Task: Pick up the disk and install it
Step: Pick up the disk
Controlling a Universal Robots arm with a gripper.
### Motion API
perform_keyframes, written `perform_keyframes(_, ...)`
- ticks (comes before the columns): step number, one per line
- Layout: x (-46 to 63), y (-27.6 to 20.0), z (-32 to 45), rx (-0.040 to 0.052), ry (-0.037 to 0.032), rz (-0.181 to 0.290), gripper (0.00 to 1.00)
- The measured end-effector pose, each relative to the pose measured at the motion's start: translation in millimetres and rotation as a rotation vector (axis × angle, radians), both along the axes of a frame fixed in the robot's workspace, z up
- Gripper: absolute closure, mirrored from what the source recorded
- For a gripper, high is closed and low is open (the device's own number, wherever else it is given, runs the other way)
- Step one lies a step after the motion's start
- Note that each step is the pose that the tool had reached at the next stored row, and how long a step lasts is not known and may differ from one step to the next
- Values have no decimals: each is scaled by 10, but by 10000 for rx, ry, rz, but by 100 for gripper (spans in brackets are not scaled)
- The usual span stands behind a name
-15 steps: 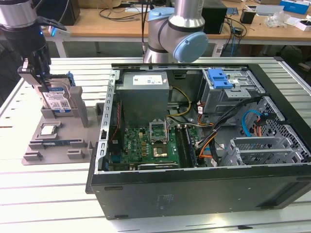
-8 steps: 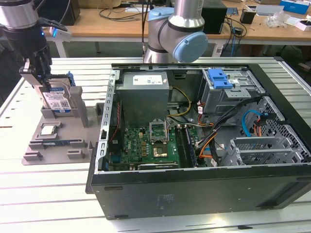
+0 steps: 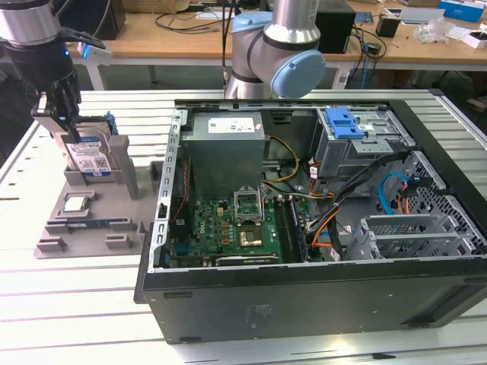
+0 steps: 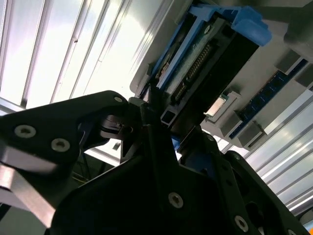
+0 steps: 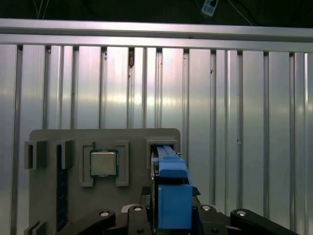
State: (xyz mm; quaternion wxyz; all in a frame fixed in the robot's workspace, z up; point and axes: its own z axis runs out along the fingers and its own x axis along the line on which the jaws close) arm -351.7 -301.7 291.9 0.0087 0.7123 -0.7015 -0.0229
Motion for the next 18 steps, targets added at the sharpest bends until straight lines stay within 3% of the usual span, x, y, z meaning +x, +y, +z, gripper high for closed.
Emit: perform_keyframes(18,1,0,10,-11,0,0,63)
